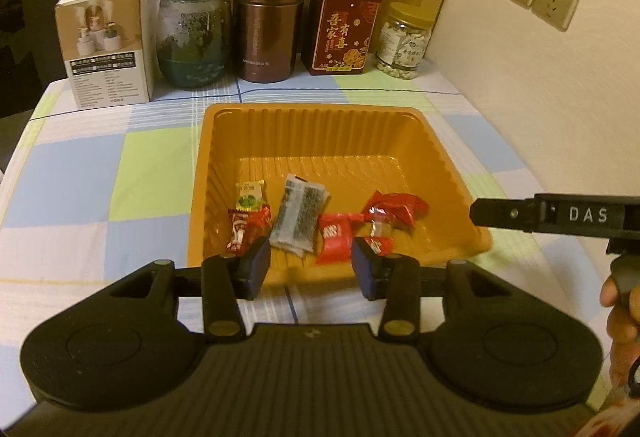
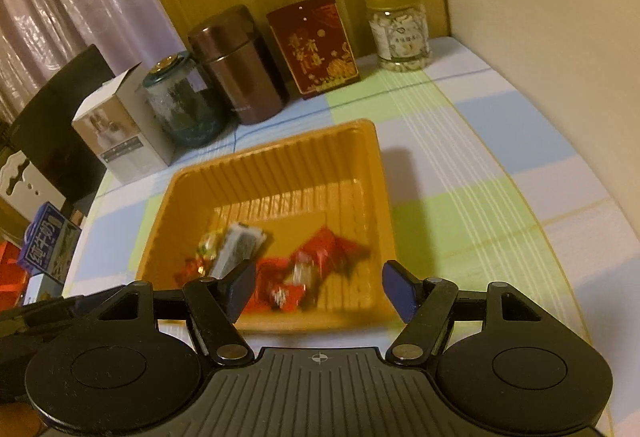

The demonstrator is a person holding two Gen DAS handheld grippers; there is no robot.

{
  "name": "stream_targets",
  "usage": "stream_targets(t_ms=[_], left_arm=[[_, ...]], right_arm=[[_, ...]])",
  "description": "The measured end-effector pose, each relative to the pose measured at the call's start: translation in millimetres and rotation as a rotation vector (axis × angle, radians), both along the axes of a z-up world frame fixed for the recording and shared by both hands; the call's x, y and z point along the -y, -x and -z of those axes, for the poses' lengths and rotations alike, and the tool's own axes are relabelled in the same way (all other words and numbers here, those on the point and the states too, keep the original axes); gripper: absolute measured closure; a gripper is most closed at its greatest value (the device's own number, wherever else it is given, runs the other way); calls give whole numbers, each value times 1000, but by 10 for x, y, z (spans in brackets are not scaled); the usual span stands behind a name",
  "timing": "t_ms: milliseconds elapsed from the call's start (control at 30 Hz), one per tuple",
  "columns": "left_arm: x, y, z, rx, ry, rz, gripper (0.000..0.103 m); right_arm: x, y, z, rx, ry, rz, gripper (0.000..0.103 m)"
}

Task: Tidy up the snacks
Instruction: 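Lower both candies into the tray and open both tools to release them, then move both open tools back toward the green candy and green packet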

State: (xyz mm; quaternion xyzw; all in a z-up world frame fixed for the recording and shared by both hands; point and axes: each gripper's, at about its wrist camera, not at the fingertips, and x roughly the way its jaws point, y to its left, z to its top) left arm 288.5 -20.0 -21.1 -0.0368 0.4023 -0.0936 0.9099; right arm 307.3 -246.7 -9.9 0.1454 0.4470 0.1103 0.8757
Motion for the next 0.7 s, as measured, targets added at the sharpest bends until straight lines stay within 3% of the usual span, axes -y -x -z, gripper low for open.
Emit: stream_targets(t_ms=[700], left_arm=[[-158, 1350, -149, 5, -14, -97, 37]], right_arm=[[250, 1396, -368, 1, -52, 60, 33]])
